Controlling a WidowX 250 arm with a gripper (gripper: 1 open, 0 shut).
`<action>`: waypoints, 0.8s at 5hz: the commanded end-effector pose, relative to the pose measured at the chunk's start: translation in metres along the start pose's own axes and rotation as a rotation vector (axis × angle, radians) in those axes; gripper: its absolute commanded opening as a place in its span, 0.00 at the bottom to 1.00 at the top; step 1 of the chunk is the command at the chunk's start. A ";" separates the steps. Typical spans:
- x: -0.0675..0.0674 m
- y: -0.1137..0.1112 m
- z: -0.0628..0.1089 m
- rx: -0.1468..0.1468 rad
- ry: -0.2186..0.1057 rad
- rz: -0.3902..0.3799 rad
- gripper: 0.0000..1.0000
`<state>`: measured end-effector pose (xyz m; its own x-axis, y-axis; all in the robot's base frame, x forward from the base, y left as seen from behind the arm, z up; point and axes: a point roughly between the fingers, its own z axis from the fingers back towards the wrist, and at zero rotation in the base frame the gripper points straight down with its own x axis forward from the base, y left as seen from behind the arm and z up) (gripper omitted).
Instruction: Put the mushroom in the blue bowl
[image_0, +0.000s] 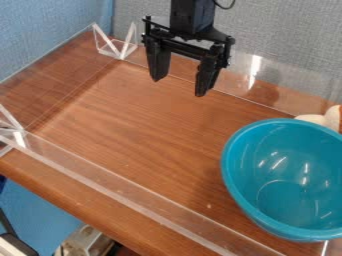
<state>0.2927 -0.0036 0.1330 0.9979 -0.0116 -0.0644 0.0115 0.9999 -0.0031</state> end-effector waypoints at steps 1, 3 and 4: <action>0.009 -0.006 0.000 -0.002 -0.022 -0.005 1.00; 0.053 -0.025 0.003 -0.012 -0.107 -0.018 1.00; 0.075 -0.036 0.002 -0.010 -0.133 -0.036 1.00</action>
<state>0.3593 -0.0387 0.1074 0.9990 -0.0431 -0.0067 0.0431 0.9990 -0.0100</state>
